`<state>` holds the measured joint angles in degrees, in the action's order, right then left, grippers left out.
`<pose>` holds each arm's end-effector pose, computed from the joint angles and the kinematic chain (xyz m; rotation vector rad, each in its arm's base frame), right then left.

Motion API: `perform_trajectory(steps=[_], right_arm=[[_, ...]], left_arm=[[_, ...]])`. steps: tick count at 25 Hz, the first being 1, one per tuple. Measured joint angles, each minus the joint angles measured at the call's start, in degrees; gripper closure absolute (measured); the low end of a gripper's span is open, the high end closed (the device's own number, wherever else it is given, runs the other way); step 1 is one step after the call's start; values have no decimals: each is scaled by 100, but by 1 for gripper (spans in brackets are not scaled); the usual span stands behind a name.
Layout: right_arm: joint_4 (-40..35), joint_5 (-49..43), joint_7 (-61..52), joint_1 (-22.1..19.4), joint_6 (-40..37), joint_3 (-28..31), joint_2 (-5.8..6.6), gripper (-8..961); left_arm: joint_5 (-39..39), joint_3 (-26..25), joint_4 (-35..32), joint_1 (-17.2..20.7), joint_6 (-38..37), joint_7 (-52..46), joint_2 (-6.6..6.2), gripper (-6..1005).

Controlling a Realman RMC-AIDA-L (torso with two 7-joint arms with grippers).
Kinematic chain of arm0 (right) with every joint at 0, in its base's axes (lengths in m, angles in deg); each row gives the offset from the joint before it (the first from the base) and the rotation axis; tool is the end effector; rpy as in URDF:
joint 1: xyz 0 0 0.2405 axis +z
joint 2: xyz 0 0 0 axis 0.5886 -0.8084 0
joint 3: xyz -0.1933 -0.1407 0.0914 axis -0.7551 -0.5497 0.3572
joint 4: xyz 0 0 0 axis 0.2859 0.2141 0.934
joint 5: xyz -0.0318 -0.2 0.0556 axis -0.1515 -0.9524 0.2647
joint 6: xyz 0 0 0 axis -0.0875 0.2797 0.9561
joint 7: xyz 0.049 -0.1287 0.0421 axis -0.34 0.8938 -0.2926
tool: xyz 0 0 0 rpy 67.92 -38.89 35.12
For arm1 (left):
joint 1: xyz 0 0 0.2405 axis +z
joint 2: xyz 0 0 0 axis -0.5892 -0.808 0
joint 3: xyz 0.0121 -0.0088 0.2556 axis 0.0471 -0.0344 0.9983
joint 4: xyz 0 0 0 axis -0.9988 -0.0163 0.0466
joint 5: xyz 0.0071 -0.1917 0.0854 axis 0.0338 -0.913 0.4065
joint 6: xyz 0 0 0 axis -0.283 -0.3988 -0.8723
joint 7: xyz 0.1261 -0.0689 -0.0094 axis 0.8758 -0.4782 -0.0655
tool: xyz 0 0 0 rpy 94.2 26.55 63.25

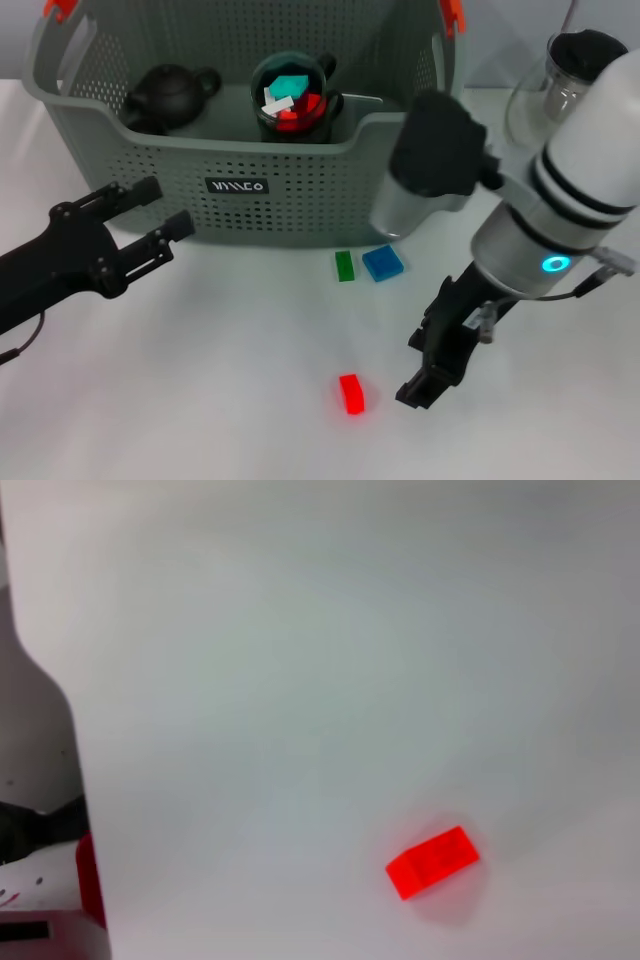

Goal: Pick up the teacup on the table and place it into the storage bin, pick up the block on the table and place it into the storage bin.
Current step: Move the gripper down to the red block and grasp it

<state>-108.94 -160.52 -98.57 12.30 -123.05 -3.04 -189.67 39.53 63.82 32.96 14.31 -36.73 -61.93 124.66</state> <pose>0.1149 0.3301 -0.0684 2.9914 -0.5311 0.7555 -0.3115 0.2687 0.0251 -2.3003 -0.5504 -1.0293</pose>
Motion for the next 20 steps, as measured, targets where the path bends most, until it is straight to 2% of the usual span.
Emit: perform_trajectory(steps=[15, 20], right_arm=[[225, 191, -2520, 454, 376, -527, -29, 252], [769, 463, -2846, 778, 678, -949, -37, 251]], left_arm=[[-1, -27, -2, 35, 34, 8, -12, 371], [-1, -26, 3, 37, 45, 8, -5, 371]])
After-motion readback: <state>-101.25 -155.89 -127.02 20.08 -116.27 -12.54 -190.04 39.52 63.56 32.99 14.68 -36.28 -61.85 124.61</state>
